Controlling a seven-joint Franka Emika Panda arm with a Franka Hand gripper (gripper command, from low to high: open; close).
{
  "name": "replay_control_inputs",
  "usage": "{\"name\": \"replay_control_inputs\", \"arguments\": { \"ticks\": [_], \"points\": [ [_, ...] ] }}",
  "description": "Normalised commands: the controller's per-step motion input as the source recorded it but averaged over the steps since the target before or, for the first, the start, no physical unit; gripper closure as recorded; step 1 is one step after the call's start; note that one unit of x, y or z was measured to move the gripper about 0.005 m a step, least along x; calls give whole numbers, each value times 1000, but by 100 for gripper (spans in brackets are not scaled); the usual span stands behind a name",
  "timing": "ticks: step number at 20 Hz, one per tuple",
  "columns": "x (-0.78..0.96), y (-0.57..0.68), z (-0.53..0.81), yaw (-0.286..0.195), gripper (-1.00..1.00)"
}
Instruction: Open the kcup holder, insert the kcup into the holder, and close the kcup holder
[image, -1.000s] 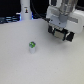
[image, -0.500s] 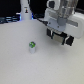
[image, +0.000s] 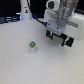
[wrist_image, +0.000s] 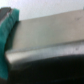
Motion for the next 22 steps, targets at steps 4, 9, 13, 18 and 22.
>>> {"name": "replay_control_inputs", "arguments": {
  "ticks": [4, 9, 13, 18, 22],
  "points": [
    [148, -118, 409, -106, -100],
    [114, -313, 485, -224, -100],
    [-8, -362, 391, -279, -100],
    [-39, -313, 301, -308, -100],
    [-52, -332, 187, -307, -100]
  ]
}}
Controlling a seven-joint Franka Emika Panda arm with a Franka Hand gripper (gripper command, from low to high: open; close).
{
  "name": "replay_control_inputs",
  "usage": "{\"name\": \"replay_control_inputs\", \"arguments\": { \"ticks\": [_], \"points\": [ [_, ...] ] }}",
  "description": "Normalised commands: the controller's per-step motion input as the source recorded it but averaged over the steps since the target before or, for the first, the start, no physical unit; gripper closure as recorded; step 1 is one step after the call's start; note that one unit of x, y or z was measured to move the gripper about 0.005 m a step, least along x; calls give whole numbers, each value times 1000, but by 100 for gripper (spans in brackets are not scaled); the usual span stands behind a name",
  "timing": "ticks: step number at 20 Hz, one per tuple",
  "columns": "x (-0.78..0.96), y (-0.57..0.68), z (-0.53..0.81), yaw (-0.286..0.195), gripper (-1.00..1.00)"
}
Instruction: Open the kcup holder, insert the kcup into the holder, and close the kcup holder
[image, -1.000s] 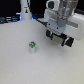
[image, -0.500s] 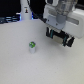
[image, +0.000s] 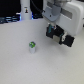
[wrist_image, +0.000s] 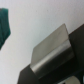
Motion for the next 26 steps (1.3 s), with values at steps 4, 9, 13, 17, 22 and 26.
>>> {"name": "replay_control_inputs", "arguments": {
  "ticks": [4, 9, 13, 17, 22, 26],
  "points": [
    [-94, -401, 30, -292, -100],
    [-222, -385, -52, -282, -100],
    [-300, -345, -95, -286, -100],
    [-361, -340, -180, -288, -100],
    [-406, -351, -241, -283, -100],
    [-411, -362, -280, -282, -100]
  ]
}}
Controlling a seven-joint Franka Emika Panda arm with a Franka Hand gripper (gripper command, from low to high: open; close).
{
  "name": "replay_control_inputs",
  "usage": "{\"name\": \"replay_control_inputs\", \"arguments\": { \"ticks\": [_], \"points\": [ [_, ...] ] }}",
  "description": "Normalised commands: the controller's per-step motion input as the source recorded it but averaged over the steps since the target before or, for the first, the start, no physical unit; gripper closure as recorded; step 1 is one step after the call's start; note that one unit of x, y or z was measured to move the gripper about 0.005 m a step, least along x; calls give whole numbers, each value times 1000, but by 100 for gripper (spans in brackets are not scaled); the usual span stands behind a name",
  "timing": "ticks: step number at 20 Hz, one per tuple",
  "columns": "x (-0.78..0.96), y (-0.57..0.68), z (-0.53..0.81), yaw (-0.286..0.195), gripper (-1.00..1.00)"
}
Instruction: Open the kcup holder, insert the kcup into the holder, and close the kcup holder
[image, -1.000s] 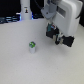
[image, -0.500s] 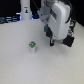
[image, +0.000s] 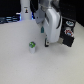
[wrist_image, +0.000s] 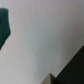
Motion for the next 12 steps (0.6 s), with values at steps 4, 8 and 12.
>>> {"name": "replay_control_inputs", "arguments": {
  "ticks": [4, 8, 12],
  "points": [
    [-466, -349, -372, -292, -100],
    [-441, -362, -450, -297, -100],
    [-366, -387, -451, -298, -100]
  ]
}}
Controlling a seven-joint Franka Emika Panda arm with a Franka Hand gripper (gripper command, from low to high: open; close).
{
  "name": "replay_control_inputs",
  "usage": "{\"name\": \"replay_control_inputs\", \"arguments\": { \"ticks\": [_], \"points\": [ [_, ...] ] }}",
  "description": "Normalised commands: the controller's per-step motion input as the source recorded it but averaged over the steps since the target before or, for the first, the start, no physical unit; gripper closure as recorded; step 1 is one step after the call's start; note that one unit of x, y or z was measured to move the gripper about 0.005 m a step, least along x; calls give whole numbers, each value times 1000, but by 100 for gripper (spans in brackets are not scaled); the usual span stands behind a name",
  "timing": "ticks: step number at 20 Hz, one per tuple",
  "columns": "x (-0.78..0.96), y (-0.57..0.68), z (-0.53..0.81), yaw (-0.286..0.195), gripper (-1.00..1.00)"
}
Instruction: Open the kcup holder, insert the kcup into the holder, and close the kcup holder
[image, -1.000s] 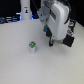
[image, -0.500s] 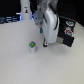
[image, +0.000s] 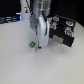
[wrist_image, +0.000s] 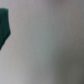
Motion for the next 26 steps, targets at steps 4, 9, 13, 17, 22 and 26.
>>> {"name": "replay_control_inputs", "arguments": {
  "ticks": [4, 9, 13, 17, 22, 26],
  "points": [
    [-328, -402, -436, -295, -100],
    [2, -178, 0, -2, -100],
    [-5, -316, 0, -16, -100],
    [-15, -252, -81, -62, -100],
    [83, -186, -268, -168, -100],
    [35, -79, -113, -90, 100]
  ]
}}
